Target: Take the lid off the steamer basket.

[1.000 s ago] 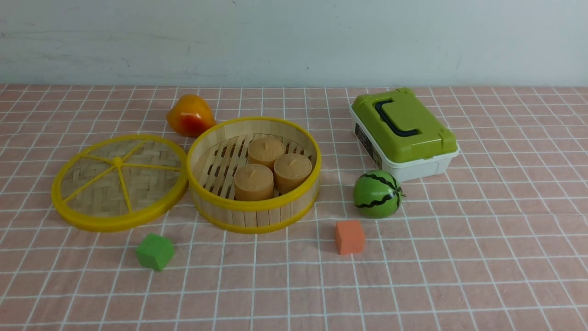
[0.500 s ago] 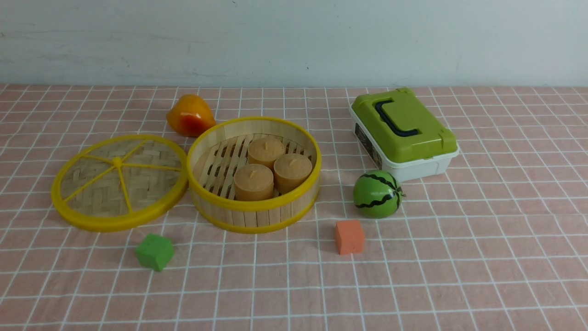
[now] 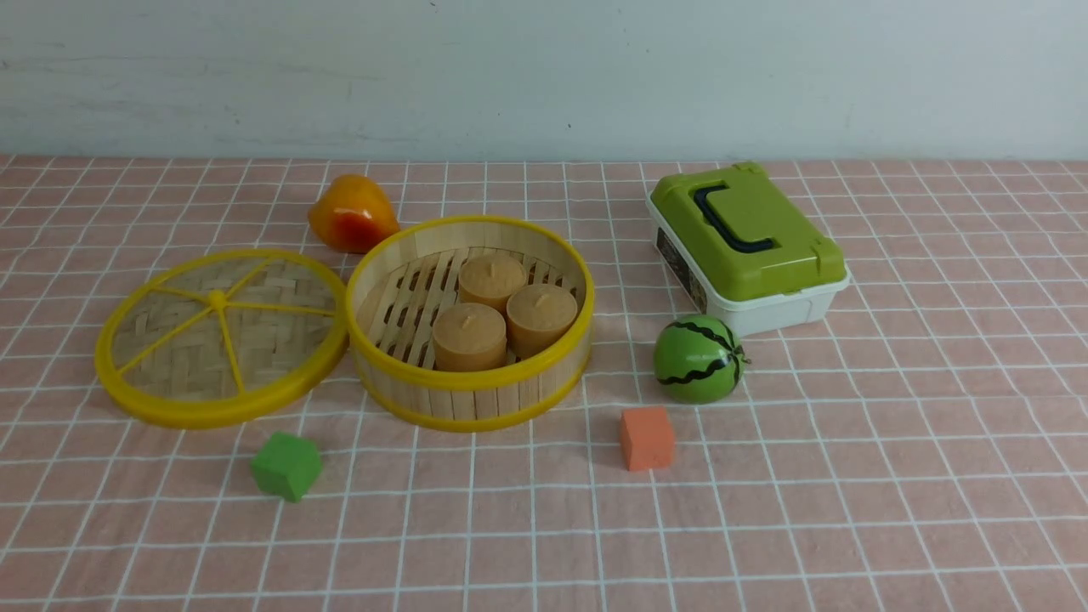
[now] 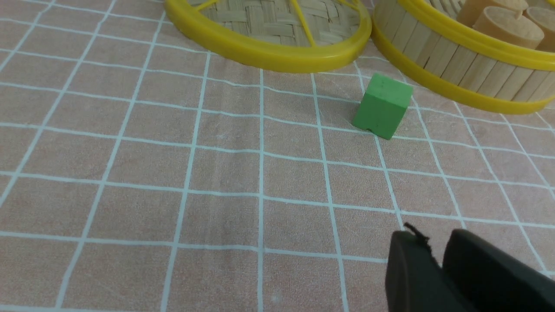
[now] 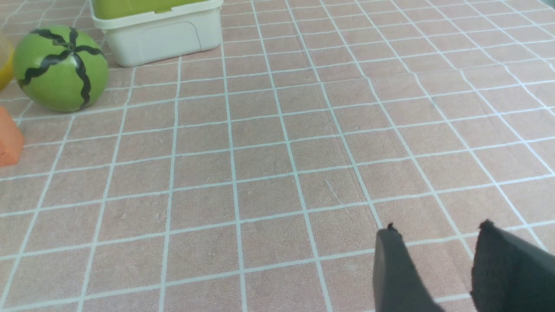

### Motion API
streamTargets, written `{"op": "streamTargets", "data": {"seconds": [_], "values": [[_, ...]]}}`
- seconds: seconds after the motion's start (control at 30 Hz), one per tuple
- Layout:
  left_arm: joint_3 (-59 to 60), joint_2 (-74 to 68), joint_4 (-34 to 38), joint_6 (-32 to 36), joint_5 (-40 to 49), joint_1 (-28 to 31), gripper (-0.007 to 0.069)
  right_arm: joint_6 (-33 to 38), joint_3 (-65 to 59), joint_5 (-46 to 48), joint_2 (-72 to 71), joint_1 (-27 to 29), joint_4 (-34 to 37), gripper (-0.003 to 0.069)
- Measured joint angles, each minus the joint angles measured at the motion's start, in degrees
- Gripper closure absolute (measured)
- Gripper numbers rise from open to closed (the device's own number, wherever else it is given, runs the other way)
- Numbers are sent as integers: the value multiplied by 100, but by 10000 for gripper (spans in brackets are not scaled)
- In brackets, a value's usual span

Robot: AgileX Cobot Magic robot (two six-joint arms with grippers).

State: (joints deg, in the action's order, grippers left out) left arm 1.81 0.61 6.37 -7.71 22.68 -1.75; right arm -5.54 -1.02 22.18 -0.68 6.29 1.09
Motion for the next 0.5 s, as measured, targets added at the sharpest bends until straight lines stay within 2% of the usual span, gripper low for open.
{"op": "streamTargets", "data": {"seconds": [0.5], "values": [[0, 0, 0, 0, 0, 0, 495, 0, 0, 0, 0, 0, 0, 418]]}}
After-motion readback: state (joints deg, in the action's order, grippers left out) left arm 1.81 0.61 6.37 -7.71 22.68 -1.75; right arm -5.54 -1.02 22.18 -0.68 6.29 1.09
